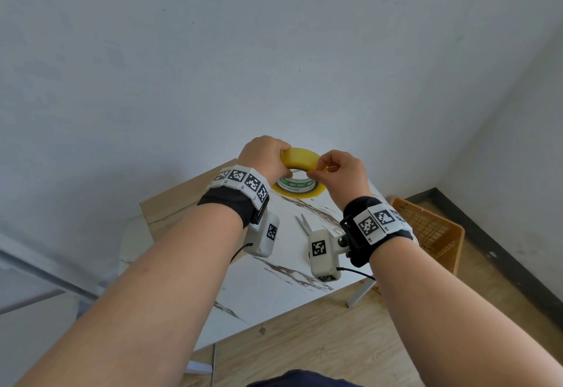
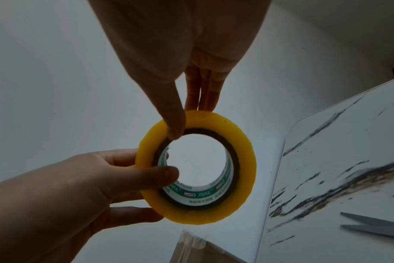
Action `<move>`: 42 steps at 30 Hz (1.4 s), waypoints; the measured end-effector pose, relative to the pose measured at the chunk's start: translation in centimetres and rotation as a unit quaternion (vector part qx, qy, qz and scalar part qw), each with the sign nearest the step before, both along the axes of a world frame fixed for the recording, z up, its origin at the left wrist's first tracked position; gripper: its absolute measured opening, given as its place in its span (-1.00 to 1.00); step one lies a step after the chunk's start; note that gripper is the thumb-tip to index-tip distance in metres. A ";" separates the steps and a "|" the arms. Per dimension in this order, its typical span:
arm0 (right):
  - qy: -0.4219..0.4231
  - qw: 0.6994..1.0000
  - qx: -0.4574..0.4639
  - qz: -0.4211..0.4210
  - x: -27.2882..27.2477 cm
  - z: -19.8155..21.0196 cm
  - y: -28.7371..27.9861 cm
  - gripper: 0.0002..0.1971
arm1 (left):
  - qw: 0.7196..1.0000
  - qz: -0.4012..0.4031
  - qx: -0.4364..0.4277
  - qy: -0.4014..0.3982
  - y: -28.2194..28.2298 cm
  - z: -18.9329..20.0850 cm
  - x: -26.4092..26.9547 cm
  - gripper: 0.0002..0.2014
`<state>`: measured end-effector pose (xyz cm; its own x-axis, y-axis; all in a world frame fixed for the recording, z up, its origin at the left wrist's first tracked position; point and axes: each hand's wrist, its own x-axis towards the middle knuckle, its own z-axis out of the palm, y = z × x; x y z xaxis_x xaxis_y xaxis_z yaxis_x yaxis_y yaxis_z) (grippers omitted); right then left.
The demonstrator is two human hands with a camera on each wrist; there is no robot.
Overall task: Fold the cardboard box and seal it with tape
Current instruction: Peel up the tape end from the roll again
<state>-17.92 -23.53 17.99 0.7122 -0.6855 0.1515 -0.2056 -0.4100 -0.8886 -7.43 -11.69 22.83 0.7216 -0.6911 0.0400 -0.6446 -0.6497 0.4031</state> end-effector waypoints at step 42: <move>-0.037 0.999 0.004 -0.016 0.5 -0.2 -0.3 -0.82 | 0.998 -0.004 0.007 -0.057 -0.9 -0.9 0.9 -0.62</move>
<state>-17.45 -23.86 17.78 0.6762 -0.7095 0.1986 -0.1515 -0.3977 -0.9049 -6.56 -12.64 21.89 0.7077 -0.6977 0.1114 -0.6905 -0.6496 0.3181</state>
